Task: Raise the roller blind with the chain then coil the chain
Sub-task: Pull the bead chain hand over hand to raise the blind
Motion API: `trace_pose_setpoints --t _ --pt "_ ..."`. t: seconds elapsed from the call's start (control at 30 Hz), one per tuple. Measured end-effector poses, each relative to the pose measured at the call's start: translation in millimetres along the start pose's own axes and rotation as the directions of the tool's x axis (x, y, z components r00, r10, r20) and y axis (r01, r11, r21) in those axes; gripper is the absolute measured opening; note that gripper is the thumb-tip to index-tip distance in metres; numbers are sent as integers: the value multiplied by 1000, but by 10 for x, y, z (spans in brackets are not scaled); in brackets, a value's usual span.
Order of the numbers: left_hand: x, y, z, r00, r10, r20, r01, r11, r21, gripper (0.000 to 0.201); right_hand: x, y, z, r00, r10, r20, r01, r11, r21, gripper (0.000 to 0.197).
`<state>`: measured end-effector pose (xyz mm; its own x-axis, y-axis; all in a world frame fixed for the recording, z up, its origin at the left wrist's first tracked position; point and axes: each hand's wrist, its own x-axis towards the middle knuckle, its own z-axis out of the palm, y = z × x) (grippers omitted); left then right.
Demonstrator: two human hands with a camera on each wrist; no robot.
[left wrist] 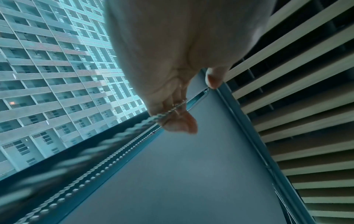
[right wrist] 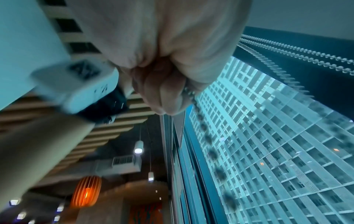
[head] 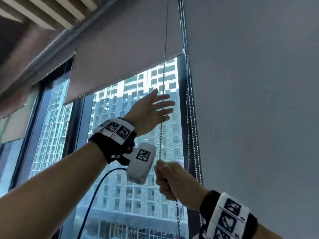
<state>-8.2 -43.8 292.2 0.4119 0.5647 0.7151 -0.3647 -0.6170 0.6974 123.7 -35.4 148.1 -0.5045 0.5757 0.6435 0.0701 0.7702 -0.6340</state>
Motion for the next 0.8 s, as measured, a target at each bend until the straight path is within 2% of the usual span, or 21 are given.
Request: trace_pose_setpoints --t 0.13,0.2,0.23,0.27,0.37,0.5,0.6,0.67,0.73,0.8 --pt "182 114 132 993 85 -83 -71 985 158 27 -82 70 -182 974 91 209 -97 995 19 50" --pt "183 113 168 983 156 -99 -126 958 259 26 -61 -25 -376 938 116 327 -144 988 63 40" --pt "150 92 180 980 174 -93 -142 948 285 28 -19 -103 -482 938 98 332 -132 988 83 38" --pt "96 48 187 979 184 -85 -151 943 297 29 55 -203 -603 952 72 297 -111 987 114 43" --pt "-166 -162 161 983 161 -92 -128 949 289 33 402 -648 -869 997 2 78 -27 949 313 55" --pt "-515 -502 122 990 130 -47 -113 958 263 33 912 -1264 -953 986 -40 -164 103 912 398 36" --pt "-625 -678 132 990 140 -8 -130 941 312 32 1125 -1449 -780 950 -44 -309 162 917 365 30" --pt "-631 -775 105 994 106 39 -113 940 322 31 1167 -1393 -650 929 -123 -349 224 937 266 33" --pt "-622 -858 -3 994 4 110 -37 953 300 31 1117 -1312 -528 920 -211 -330 258 961 105 38" --pt "-607 -841 -154 977 -113 182 60 960 275 34 962 -1202 -449 929 -239 -281 250 968 5 37"
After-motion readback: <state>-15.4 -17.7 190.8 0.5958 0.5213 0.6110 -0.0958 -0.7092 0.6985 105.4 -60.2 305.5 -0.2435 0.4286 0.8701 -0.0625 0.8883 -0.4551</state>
